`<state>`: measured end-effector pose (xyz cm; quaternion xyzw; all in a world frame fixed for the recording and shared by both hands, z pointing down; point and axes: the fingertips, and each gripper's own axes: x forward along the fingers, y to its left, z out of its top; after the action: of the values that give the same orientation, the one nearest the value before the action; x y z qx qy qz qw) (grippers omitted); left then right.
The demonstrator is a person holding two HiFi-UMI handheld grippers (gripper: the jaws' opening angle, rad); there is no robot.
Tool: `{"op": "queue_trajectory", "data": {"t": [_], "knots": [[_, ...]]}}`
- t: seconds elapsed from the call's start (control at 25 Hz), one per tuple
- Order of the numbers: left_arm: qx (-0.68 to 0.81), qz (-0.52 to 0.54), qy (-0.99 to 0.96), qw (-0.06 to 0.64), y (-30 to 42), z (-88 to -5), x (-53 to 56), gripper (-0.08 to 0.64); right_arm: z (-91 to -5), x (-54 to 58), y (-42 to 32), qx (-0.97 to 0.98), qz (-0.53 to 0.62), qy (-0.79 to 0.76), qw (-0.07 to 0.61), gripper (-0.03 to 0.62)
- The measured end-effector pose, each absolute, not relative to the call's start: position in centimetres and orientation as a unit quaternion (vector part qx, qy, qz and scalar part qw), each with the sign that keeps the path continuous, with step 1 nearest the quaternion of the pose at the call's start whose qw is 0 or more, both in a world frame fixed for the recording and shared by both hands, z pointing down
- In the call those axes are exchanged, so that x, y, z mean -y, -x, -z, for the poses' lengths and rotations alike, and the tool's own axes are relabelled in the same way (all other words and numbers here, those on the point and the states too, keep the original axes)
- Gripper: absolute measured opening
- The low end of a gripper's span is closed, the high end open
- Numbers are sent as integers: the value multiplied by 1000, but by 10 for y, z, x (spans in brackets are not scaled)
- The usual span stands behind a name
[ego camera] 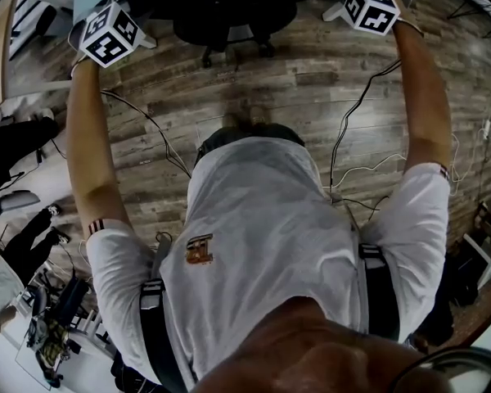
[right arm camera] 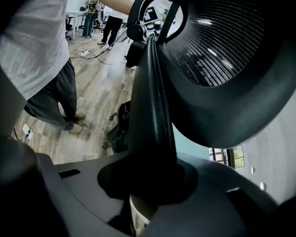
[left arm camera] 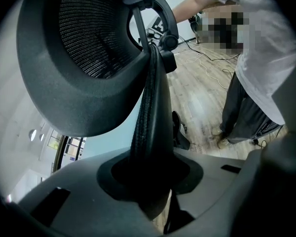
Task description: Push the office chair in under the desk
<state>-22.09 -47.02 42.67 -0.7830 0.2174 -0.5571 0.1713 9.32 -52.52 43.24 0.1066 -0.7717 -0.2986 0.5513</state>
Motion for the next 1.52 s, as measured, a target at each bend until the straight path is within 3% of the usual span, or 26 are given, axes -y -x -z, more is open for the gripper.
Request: {"op": "queue_trajectory", "data": {"t": [0.2,0.28,0.48,0.92,1.12,1.44,1.52], "knots": [[-244,556,774,179,221,-428,473,169,-433,526,-94,771,298,-124,549,101],[-249,558,771,180,222,-428,470,213,-434,525,-96,771,289,-132,552,147],[-266,542,776,184,222,-416,464,235,-429,522,-102,775,280,-142,548,206],[-306,492,785,221,216,-361,436,250,-374,498,-120,799,276,-183,502,219],[-333,421,811,231,206,-329,420,250,-343,483,-118,833,264,-220,434,219],[-374,236,870,217,168,-274,388,249,-281,435,-93,893,241,-274,263,218],[-382,176,882,211,155,-259,376,219,-272,419,-83,903,253,-265,223,218]]}}
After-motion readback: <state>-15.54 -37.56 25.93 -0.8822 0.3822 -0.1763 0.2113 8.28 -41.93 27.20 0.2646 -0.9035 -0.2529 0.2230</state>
